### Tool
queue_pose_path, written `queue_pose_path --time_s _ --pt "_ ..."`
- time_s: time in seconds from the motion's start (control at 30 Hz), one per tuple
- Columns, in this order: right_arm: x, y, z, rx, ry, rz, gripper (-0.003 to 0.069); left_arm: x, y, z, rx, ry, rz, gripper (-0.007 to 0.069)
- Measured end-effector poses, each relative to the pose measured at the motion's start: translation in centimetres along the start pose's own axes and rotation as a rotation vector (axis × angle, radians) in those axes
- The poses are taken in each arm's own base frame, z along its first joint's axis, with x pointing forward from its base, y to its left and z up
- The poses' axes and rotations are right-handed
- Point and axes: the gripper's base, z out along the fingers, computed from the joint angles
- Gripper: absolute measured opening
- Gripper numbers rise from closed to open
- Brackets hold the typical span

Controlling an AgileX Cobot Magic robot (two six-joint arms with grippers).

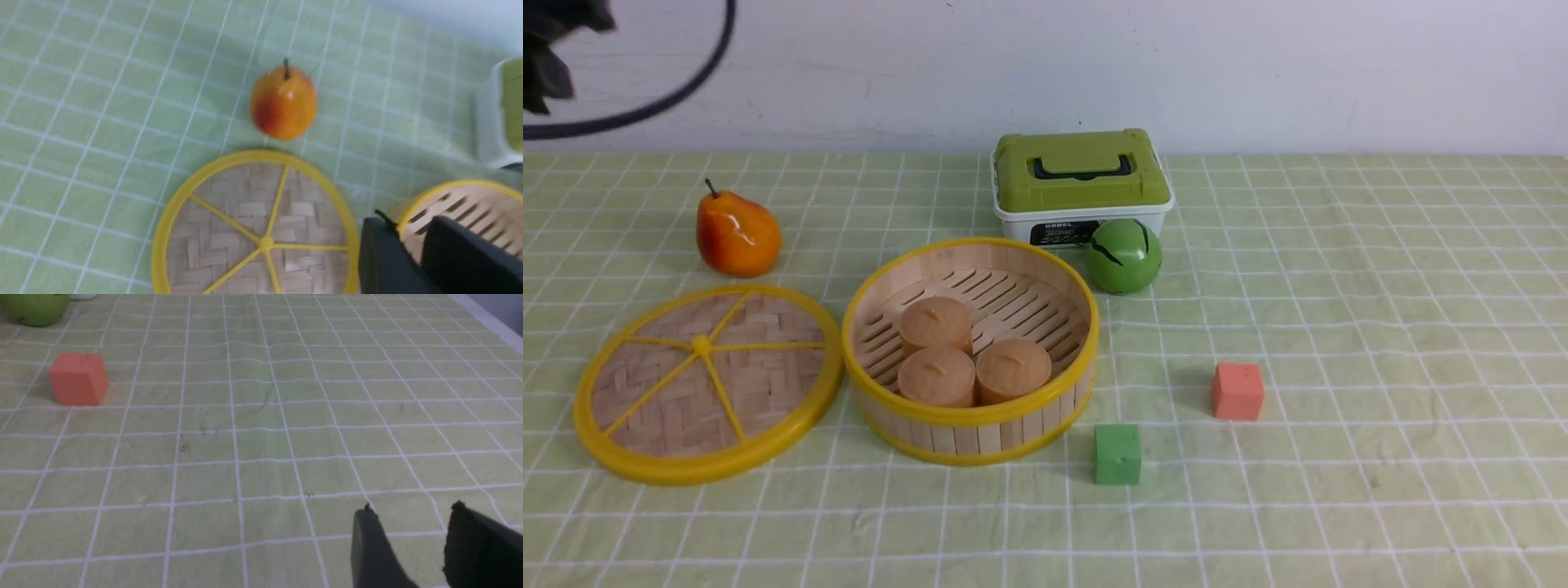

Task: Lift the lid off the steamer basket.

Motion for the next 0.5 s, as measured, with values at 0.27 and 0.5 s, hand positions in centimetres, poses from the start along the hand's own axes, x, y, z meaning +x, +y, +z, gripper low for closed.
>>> queue_pose_path --time_s 0.27,0.5 --pt "0.0 0.0 0.0 0.000 0.000 0.000 0.0241 7.5 2.5 -10.5 0.116 -0.225 0.015 -0.0013" --pt "0.0 0.0 0.0 0.000 0.000 0.000 0.0241 17.1 5.4 -11.6 0.143 -0.254 0.012 -0.0013"
